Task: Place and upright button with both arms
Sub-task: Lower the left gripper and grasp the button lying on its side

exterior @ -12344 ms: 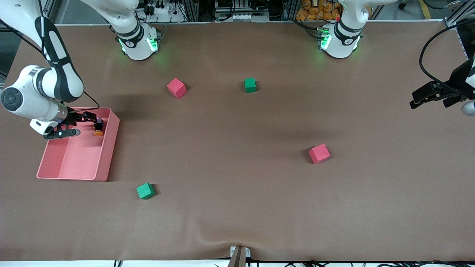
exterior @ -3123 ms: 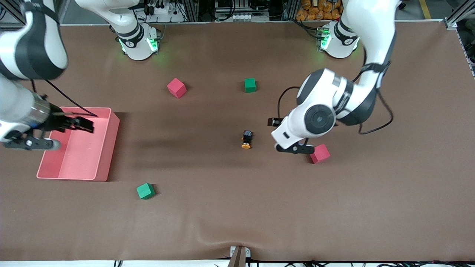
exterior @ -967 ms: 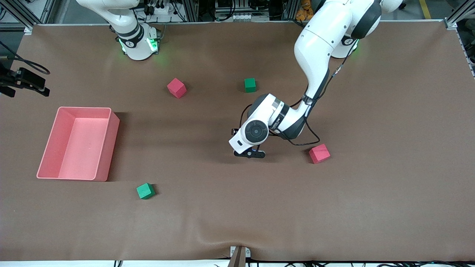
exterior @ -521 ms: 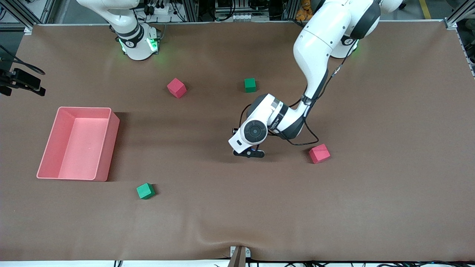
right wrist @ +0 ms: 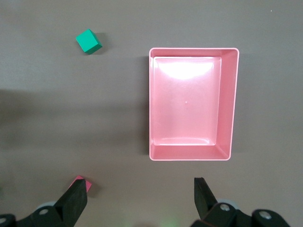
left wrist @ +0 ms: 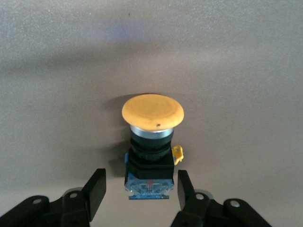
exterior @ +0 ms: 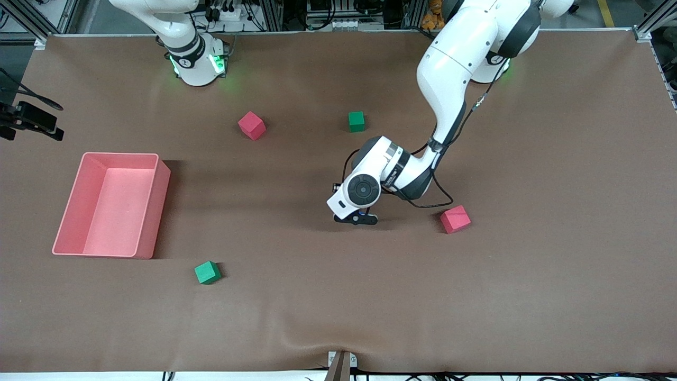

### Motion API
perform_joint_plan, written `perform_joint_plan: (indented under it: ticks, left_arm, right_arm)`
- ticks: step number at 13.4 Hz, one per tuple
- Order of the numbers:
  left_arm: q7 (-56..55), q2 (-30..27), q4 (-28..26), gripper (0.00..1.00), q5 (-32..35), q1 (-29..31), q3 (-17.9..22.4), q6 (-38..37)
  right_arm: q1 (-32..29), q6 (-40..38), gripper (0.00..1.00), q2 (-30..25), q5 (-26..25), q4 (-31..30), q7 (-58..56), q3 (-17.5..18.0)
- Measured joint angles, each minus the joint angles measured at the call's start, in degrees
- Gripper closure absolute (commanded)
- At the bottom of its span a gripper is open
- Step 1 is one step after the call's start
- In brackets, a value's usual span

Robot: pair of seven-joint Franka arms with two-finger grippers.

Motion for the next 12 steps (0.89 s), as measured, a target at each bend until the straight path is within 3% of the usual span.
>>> perform_joint_plan:
  ticks: [7, 8, 11, 12]
  left_arm:
    - [0.0, 0.0, 0.02, 0.39, 0.0, -0.17, 0.03, 0.0]
    - [0.0, 0.0, 0.02, 0.43, 0.0, -0.33, 0.02, 0.0]
    - [0.01, 0.01, 0.02, 0.66, 0.26, -0.56, 0.03, 0.0]
    - [0.01, 0.02, 0.02, 0.68, 1.02, -0.56, 0.05, 0.0]
  right_arm:
    - [0.01, -0.13, 0.0, -0.01, 0.05, 0.26, -0.02, 0.81]
    - [0.01, -0.14, 0.0, -0.01, 0.05, 0.26, -0.02, 0.81]
    - [0.01, -0.14, 0.0, -0.01, 0.05, 0.26, -0.02, 0.81]
    - [0.01, -0.14, 0.0, -0.01, 0.06, 0.27, -0.02, 0.81]
